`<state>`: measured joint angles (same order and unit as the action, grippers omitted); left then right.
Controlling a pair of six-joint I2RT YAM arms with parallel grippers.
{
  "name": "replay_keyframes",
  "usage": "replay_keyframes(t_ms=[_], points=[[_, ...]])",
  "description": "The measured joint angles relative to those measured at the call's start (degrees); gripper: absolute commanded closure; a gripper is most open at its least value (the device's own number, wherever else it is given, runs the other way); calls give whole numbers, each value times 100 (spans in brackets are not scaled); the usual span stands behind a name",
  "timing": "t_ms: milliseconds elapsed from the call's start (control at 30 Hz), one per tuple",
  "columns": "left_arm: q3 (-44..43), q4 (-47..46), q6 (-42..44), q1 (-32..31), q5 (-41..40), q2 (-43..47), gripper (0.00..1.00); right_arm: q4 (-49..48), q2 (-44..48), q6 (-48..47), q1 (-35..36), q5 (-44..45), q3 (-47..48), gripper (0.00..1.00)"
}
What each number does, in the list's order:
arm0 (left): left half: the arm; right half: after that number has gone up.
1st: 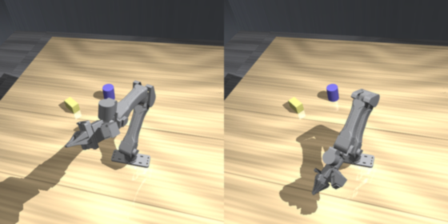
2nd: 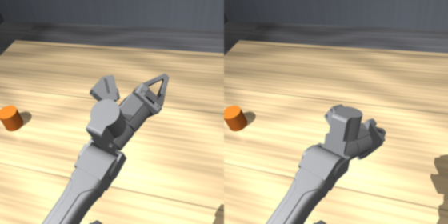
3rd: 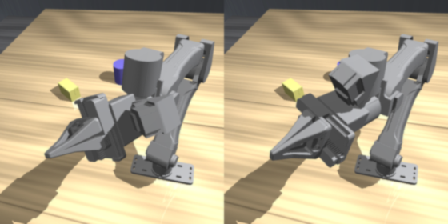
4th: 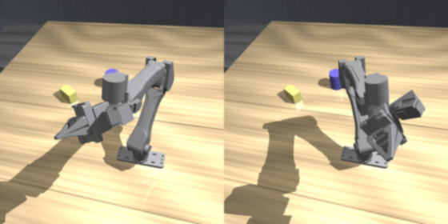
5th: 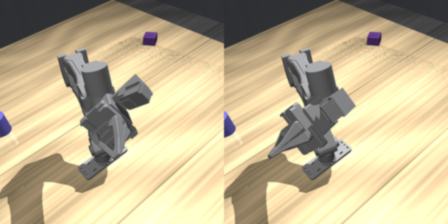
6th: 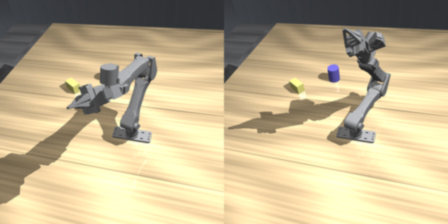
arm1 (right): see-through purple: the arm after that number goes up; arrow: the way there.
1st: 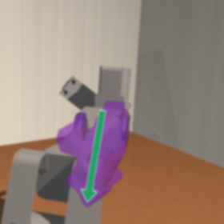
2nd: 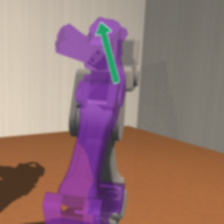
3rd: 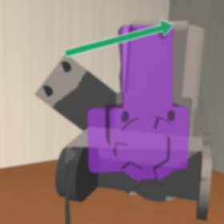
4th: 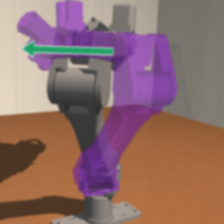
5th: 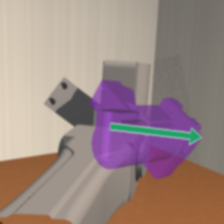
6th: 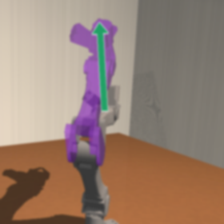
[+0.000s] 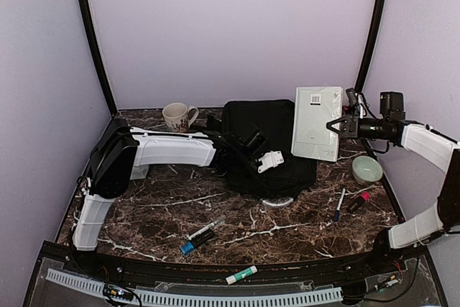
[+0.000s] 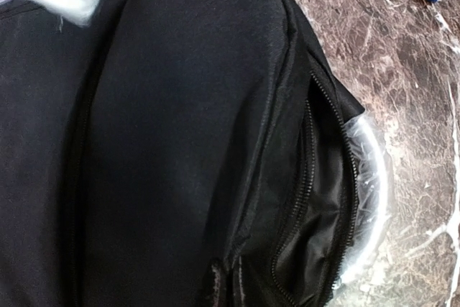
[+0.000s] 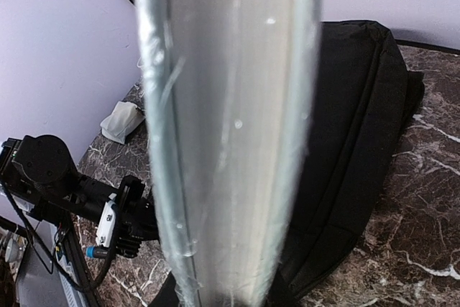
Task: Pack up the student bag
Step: Place the book in the student bag.
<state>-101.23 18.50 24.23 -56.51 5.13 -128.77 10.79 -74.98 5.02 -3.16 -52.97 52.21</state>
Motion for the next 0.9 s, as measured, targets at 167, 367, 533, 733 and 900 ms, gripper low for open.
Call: replay_keyframes(t_ms=[167, 367, 533, 733, 900], points=[[-9, -192, -28, 0, -116, 15, 100, 426, 0, -26, -39, 57, 297, 100], [81, -516, -83, -2, -308, 372, 100, 1349, 22, -289, -103, 52, 1180, 100], [131, -905, -144, -2, -509, 837, 100, 2070, 131, -468, -304, -39, 1902, 100], [120, -1226, -402, 122, -610, 966, 100, 2677, 468, -848, -424, -339, 2218, 100], [109, -1414, -901, 348, -243, 966, 100, 3311, 817, -1462, -417, -693, 2168, 100]])
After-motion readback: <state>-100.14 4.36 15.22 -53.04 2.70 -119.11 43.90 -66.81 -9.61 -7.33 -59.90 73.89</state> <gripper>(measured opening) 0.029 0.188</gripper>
